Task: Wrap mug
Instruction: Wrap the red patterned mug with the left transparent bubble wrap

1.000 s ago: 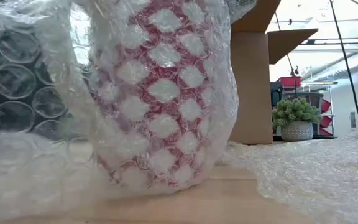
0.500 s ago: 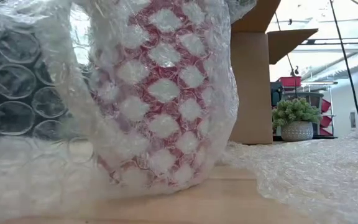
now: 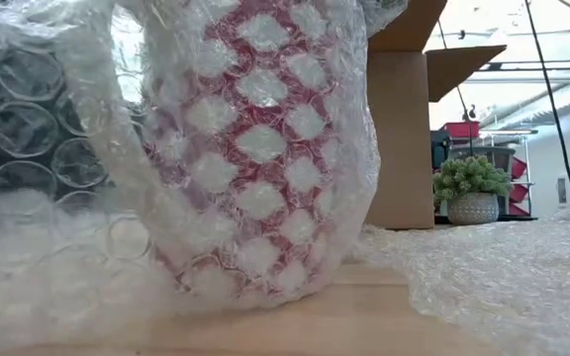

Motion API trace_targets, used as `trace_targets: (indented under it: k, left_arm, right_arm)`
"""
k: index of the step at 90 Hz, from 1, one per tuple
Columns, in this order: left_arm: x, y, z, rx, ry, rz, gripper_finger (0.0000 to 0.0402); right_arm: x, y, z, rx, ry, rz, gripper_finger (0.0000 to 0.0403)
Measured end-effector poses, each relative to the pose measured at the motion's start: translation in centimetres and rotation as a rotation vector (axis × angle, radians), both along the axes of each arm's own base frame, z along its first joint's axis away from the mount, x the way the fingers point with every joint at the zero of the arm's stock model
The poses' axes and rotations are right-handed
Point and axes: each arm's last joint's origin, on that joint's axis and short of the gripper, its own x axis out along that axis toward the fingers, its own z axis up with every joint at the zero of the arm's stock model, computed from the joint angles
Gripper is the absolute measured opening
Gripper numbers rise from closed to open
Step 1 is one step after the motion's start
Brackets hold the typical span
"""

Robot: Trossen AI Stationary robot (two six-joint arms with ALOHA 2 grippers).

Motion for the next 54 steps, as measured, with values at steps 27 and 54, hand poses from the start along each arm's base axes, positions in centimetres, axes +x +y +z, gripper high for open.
trace_targets:
  k: [27, 54]
  left_arm:
    - [2.0, -1.1, 7.6, 0.153, -0.313, -0.057, 0.0002]
    - [4.2, -0.6, 10.4, 0.257, -0.421, -0.102, 0.0002]
  right_arm:
    - [0.1, 0.1, 0.4, -0.006, 0.001, 0.029, 0.0196]
    - [-0.1, 0.2, 4.2, 0.009, 0.045, 0.114, 0.0196]
